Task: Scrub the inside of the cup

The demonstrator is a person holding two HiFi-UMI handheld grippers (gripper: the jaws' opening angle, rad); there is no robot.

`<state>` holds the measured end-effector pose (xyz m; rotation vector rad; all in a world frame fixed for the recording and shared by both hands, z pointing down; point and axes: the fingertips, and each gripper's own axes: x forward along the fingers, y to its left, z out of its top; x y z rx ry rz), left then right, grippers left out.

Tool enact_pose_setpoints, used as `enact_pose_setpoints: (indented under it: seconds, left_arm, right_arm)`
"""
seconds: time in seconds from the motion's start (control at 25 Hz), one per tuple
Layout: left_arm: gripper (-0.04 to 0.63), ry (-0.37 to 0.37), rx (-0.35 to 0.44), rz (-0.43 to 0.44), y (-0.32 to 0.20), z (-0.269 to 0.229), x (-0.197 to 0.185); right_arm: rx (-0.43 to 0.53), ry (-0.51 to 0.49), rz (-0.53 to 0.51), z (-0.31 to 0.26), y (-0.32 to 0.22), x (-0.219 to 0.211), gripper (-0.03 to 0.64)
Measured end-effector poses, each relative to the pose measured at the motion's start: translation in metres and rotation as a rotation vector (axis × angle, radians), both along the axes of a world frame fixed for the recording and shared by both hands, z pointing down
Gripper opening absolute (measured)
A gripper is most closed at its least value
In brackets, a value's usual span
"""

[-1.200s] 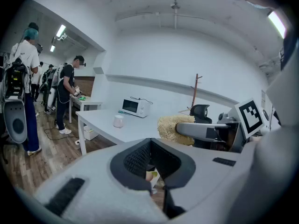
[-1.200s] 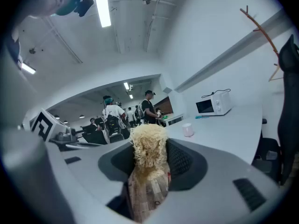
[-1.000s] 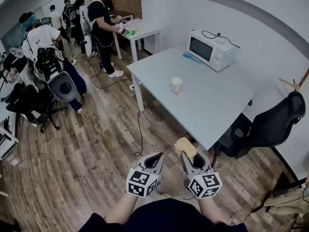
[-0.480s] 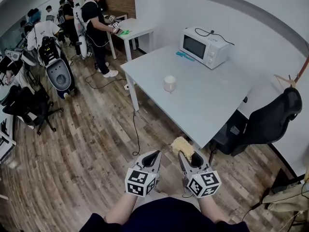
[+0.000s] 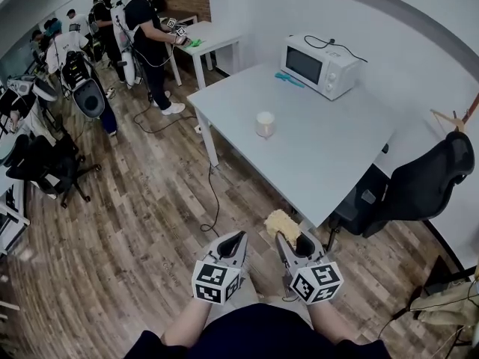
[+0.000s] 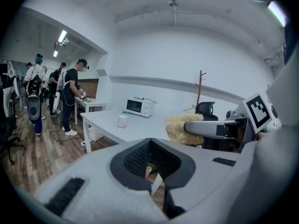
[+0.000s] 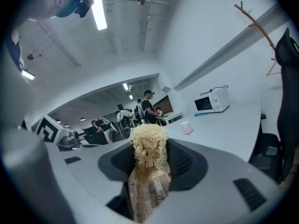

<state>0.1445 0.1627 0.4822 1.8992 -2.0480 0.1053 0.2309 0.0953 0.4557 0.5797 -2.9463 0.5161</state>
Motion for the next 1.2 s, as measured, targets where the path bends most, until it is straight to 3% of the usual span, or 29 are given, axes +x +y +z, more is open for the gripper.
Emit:
enact_pose_setpoints:
  seconds: [0.24, 0.52, 0.84, 1.2]
  left_arm:
    - [0.017, 0.002, 0.003, 0.014, -0.02, 0.004, -0.02]
    - [0.017, -0.003, 0.005, 0.038, -0.058, 0.005, -0.07]
    - [0.017, -0.02, -0.015, 0.081, -0.096, -0.006, -0.147]
    - [0.018, -0.062, -0.018, 0.197, -0.148, -0.009, -0.232]
  right_arm:
    - [-0.002, 0.016, 0.014, 0.004, -0.019, -0.018, 0.176]
    - [-0.007, 0.024, 0.058, 0.005, -0.054, -0.061, 0.176]
    - [-0.004, 0.024, 0.081, -0.007, -0.085, -0.14, 0.176]
    - [0.009, 0.012, 0.188, -0.012, -0.129, -0.226, 0.176]
